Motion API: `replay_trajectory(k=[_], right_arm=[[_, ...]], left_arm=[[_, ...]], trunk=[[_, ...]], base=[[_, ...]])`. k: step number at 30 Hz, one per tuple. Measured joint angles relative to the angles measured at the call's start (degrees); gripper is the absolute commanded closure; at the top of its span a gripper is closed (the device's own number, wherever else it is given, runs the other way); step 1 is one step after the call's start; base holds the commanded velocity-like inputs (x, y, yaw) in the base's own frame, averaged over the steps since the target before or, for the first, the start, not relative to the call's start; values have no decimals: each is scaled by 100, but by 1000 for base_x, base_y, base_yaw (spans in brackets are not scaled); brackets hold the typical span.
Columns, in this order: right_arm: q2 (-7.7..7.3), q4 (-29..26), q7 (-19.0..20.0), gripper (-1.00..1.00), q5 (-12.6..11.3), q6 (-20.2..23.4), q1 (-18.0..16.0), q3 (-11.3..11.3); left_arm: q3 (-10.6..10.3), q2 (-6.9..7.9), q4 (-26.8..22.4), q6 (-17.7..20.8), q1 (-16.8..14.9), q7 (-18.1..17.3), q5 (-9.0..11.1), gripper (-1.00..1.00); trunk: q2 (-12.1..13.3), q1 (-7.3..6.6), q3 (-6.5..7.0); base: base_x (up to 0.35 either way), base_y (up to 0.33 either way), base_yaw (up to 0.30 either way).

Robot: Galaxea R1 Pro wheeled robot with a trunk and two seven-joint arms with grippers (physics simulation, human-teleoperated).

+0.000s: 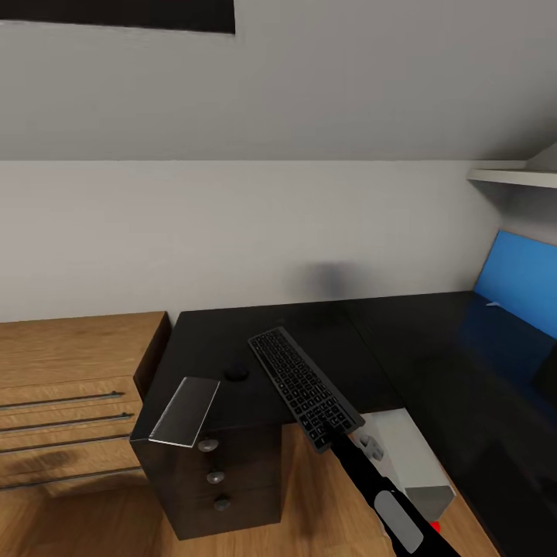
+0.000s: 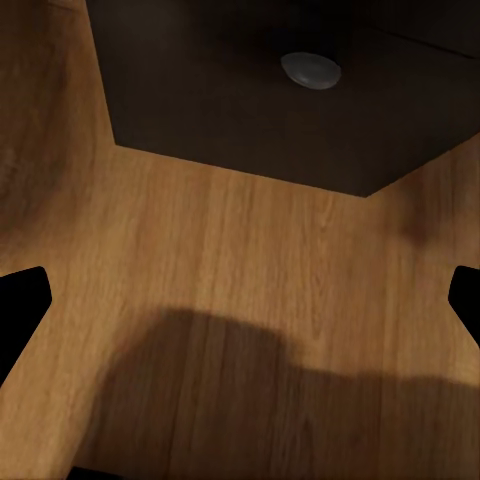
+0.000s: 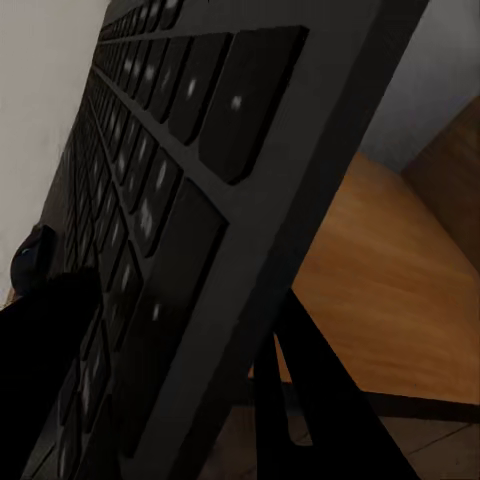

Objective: In the bedroom, organize the workspace by keeping the computer under the desk, ensuring the monitor is on the desk, placing the keyboard on the desk next to the monitor, placing the mouse on the desk next to the keyboard, moving the folder from the swivel chair onto the desk next to the mouse, stacking the notebook on top of the folder with the pen on top of the notebook, and positioning the swivel chair next to the desk.

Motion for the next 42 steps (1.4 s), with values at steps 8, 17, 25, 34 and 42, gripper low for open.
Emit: replay_trajectory(k=[8, 17, 25, 34, 42], right_arm=[[0, 0, 1, 100, 0, 0, 0, 1], [-3, -1, 2, 100, 2, 0, 0, 4], [-6, -12, -2, 100, 0, 1, 0, 3], [-10, -205, -144, 100, -7, 105, 1, 1], [-28, -902, -850, 100, -34, 578, 6, 17]], left_arm=[[0, 0, 1, -3, 0, 0, -4, -100], [-3, 0, 1, -4, 0, 0, -9, -100], [0, 0, -1, -11, 0, -5, -15, -100], [0, 0, 1, -13, 0, -4, -11, -100], [0, 0, 0, -13, 0, -1, -10, -100]], trunk=[[0, 0, 0], [0, 0, 0], [79, -43, 35], [440, -241, 197], [761, -417, 341]], base=[[0, 0, 0], [0, 0, 0], [0, 0, 0], [0, 0, 0], [0, 0, 0]])
